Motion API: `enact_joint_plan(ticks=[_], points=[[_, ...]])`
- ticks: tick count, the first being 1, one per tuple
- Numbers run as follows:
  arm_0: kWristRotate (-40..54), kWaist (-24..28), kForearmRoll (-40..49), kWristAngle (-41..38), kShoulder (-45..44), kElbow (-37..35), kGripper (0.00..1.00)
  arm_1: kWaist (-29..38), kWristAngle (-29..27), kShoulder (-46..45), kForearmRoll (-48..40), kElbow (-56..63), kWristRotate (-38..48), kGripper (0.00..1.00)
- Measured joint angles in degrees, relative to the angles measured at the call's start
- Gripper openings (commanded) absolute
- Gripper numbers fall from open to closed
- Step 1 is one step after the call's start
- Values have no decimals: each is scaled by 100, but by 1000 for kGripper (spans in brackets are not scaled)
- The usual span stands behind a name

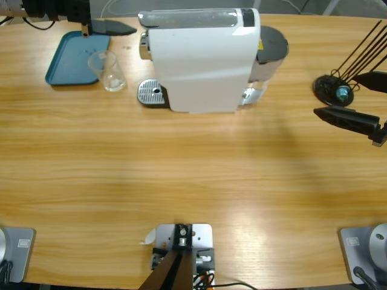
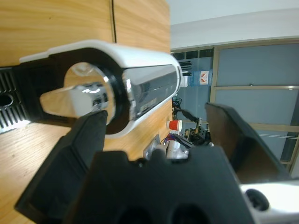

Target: Pour coffee

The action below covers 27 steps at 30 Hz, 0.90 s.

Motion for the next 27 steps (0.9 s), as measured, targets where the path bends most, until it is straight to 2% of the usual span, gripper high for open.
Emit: enact_joint_plan(ticks=[8,9,10,12,14,15,27], points=[[-25,-68,-21,0,132,-207,812,0,0,0,0,4,0,1000],[-31,-76,-21,0,147,-223,780,0,0,0,0,4,0,1000],[-38,-80,-21,0,155,-230,693,0,0,0,0,4,0,1000],[-44,-84,-21,0,177,-231,428,0,0,0,0,4,0,1000],[-47,-86,-21,0,199,-233,117,0,0,0,0,4,0,1000],[-50,-86,-21,0,202,-234,14,0,0,0,0,4,0,1000],[-60,-82,-25,0,308,-255,0,0,0,0,0,5,0,1000]])
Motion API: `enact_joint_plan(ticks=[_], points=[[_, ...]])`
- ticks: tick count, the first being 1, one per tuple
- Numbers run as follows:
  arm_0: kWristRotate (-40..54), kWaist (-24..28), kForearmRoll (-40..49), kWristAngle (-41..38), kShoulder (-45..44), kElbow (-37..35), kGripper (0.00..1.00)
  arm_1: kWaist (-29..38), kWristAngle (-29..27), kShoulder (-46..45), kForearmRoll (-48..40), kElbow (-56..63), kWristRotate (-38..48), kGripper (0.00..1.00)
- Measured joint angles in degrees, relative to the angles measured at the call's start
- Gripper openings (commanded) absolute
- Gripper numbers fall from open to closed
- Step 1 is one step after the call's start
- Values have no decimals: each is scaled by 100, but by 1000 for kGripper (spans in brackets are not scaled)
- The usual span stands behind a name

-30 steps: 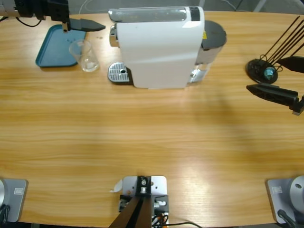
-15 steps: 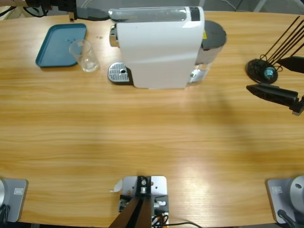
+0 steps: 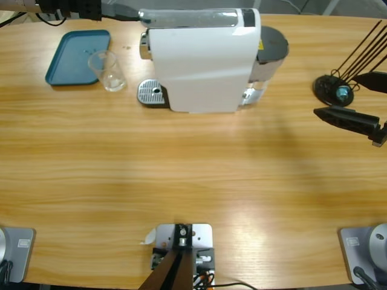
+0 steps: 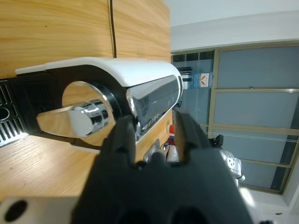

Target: Pour coffee

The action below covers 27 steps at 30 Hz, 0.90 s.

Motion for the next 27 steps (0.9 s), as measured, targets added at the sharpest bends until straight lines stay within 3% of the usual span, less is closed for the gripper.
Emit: enact_joint_plan(ticks=[27], points=[[6,-134,47,564,-140,-55,0,0,0,0,-145,41,0,1000]])
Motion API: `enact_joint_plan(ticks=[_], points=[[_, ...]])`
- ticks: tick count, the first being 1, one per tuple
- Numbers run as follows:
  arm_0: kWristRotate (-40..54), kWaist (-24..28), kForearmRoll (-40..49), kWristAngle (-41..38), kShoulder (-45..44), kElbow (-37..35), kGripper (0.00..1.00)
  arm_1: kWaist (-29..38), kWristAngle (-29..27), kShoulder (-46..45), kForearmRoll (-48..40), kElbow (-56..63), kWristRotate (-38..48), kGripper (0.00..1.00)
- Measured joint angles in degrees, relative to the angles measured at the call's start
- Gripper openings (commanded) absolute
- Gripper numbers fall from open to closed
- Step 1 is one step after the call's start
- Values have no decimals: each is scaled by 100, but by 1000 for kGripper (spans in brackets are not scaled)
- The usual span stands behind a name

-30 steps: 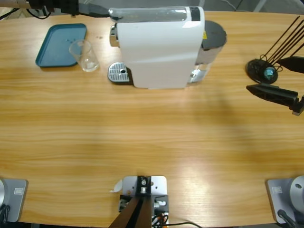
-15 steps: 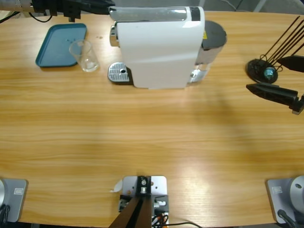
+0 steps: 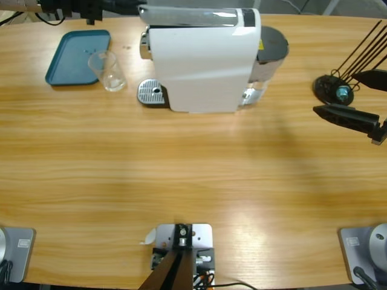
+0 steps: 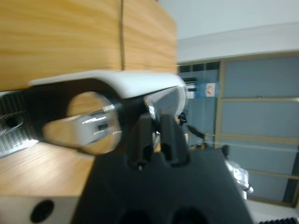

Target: Pour coffee

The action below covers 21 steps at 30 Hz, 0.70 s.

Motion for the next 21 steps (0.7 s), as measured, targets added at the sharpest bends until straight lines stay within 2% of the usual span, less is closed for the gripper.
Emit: enact_joint_plan(ticks=[5,12,14,16,17,18,19,20,21], points=[[0,-149,0,0,-298,-518,0,0,-4,0,0,4,0,1000],[37,-174,106,5,-306,-727,0,1,-31,-3,-6,24,0,1000],[315,-192,531,156,-311,-966,0,1,-32,-3,-6,25,0,1000],[940,-269,1456,689,-367,-1356,0,1,-32,-3,-6,26,0,1000],[1367,-343,2077,1104,-405,-1638,114,1,-32,-3,-6,27,0,1000],[1873,-451,2788,1652,-452,-1990,552,1,-32,-3,-6,29,0,1000],[2306,-554,3375,2188,-504,-2294,806,1,-32,-3,-6,32,0,1000],[2742,-677,3902,2794,-562,-2561,919,1,-32,-3,-6,35,0,1000],[3085,-778,4258,3315,-632,-2707,965,1,-32,-3,-6,36,0,1000]])
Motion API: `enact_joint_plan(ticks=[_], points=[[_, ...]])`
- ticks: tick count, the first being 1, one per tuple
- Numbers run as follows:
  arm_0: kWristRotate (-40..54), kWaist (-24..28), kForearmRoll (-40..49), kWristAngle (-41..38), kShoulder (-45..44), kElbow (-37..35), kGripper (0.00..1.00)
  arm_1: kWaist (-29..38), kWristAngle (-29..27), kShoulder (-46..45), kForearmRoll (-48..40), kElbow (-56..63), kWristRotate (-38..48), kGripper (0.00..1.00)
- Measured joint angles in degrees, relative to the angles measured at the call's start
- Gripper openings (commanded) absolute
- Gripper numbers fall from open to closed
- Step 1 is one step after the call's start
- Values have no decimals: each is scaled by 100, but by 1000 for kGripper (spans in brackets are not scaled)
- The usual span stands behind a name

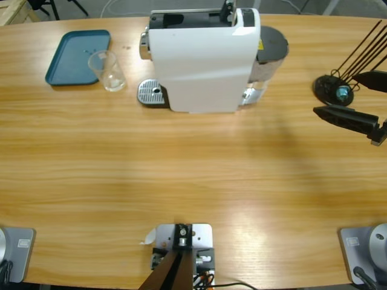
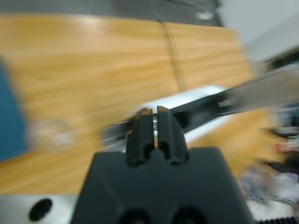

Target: Pour coffee

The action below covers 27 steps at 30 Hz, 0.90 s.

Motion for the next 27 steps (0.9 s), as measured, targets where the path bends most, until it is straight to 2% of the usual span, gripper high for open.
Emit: enact_joint_plan(ticks=[2,5,9,10,12,13,14,20,27], points=[[511,-113,385,815,-239,-14,991,0,-36,0,13,-1,0,1000],[917,-154,486,1314,-833,496,1000,-39,-171,21,308,-122,0,1000],[1122,-175,486,1676,-1549,1506,1000,-906,-216,286,1103,-646,291,989],[1128,-175,479,1717,-1697,1797,1000,-1213,-216,383,1250,-760,421,916],[1129,-175,371,1755,-2003,2373,996,-1687,-244,557,1388,-883,660,631],[1129,-175,222,1769,-2157,2673,998,-1843,-271,632,1412,-913,757,536],[1129,-174,44,1782,-2295,2986,1000,-1948,-298,686,1417,-919,844,497],[1130,-161,-997,1908,-2881,4416,1000,-2529,-461,1026,1183,-880,1443,499],[1186,-160,-1459,2105,-3259,5153,1000,-2691,-464,1654,-421,40,1664,499]])
